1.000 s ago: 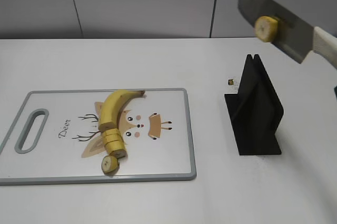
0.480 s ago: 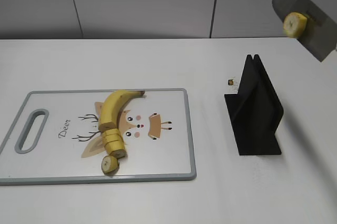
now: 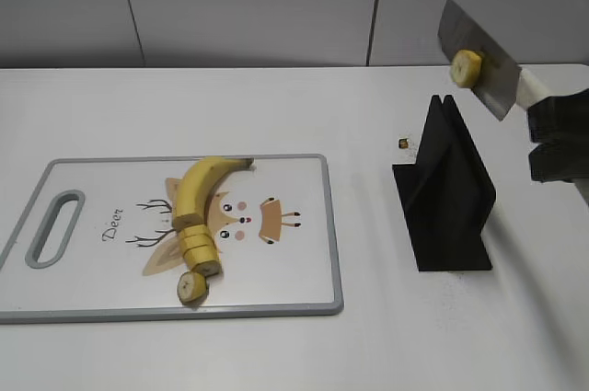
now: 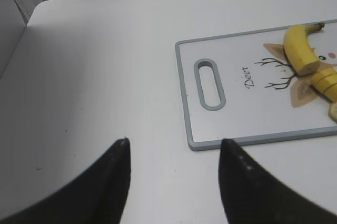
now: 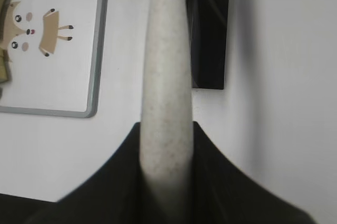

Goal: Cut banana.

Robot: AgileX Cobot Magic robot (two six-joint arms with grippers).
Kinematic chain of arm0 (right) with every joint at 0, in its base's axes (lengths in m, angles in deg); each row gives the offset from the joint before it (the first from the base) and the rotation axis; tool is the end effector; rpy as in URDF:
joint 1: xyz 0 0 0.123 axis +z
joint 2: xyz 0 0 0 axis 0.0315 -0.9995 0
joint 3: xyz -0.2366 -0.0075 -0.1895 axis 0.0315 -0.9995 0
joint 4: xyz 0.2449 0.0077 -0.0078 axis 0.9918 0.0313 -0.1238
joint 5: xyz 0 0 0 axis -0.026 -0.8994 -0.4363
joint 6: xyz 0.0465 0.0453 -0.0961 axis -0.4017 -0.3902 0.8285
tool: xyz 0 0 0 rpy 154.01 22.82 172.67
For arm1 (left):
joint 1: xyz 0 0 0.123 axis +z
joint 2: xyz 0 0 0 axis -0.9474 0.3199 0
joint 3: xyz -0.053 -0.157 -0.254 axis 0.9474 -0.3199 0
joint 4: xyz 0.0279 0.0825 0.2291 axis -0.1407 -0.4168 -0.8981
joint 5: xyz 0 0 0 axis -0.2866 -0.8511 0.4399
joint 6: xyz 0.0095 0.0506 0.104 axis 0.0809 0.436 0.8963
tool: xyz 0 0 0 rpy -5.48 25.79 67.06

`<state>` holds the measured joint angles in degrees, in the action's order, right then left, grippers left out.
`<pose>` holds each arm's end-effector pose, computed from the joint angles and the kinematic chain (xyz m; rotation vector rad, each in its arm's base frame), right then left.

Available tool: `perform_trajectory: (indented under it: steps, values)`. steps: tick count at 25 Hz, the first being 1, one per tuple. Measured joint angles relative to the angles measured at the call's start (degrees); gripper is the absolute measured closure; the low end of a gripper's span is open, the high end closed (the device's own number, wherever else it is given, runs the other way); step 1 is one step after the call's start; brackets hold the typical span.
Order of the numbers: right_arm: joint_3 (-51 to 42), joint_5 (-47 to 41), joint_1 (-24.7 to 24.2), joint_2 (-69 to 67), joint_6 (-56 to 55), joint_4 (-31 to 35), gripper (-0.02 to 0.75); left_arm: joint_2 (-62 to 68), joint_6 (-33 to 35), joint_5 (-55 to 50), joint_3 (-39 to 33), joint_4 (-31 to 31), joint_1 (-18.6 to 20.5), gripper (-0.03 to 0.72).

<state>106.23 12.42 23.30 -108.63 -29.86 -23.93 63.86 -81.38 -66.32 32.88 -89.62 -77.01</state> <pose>0.1843 0.0898 0.2934 0.0169 2.5965 0.3743 -0.0078 0.0002 0.2537 0.1895 2.0823 -0.0171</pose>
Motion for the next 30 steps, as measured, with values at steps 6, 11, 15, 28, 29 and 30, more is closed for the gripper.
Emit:
perform_trajectory:
  steps: [6,11,15,28,29,30]
  values:
    - [-0.3,2.9,0.0,-5.8,-0.1,-1.7,0.577,0.0,0.0,0.0,0.0,0.0,0.0,0.171]
    - [-0.7,4.0,0.0,-9.7,-0.4,-2.1,0.577,0.0,0.0,0.0,0.0,-0.3,0.0,0.172]
    - [-0.8,5.4,0.0,-11.4,-0.8,-2.6,0.577,0.0,0.0,0.0,0.0,-0.3,0.0,0.172]
    - [-5.1,10.9,0.0,-7.5,-6.6,-5.3,0.577,0.0,0.0,0.0,0.0,-0.3,0.0,0.172]
    - [-5.1,10.9,0.0,-7.0,-7.1,-5.8,0.577,0.0,0.0,0.0,0.0,-0.3,0.0,0.172]
    - [-5.1,10.8,0.0,-6.8,-7.3,-6.1,0.578,0.0,0.0,0.0,0.0,-0.3,0.0,0.172]
